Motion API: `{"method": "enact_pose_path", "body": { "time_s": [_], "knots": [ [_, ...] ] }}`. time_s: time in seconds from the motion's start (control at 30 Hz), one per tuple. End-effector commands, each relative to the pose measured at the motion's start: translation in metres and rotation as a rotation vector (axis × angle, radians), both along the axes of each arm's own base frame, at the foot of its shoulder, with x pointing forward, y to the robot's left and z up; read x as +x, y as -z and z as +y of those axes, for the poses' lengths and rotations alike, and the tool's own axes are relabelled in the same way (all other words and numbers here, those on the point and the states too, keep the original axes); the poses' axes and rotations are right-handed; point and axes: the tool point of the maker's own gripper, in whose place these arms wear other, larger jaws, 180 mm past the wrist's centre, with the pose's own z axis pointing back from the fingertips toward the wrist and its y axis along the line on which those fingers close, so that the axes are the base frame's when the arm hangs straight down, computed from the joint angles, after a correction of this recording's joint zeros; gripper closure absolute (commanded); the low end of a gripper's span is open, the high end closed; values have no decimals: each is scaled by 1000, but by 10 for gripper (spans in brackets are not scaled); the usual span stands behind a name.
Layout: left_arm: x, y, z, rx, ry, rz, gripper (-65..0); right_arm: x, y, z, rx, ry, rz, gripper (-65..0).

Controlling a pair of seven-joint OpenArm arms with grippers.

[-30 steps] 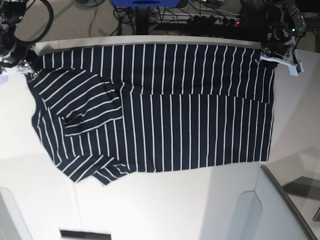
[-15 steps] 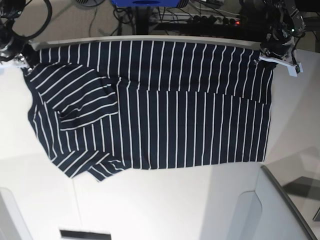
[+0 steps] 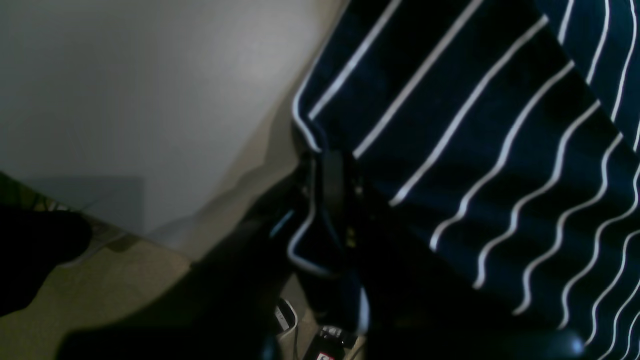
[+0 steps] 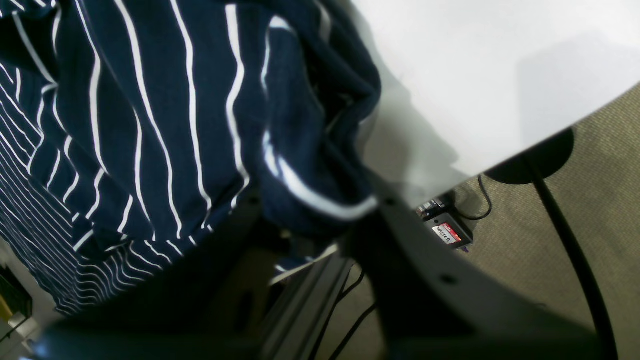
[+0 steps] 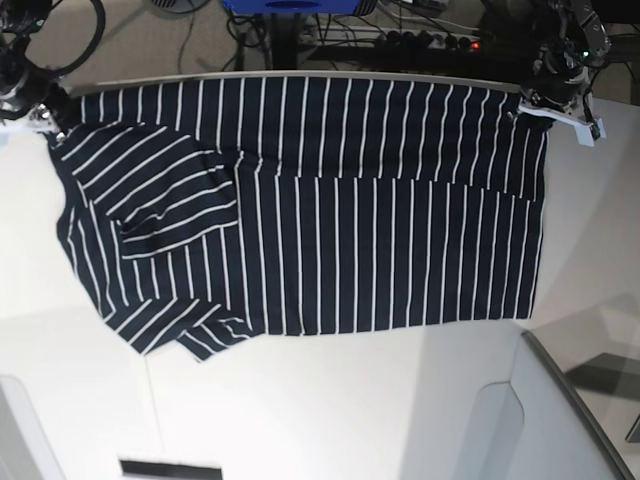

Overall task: Layout the t-shirt on the table in an organized manner, then fold the t-shirt properly
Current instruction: 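Release the shirt edge and move the right gripper to the sleeve fabric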

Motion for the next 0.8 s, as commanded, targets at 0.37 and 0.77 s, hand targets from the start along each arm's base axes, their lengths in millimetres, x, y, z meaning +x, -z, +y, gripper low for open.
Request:
{"method": "enact_pose_path", "body": {
  "time_s": [0.37, 0.77],
  "knots": [
    [-11, -32, 59, 100, -136, -68, -550, -3, -43, -63, -178, 105, -95, -459],
    [58, -112, 93, 237, -102, -266, -536, 122, -107, -97, -326, -145, -267, -467]
  ]
}}
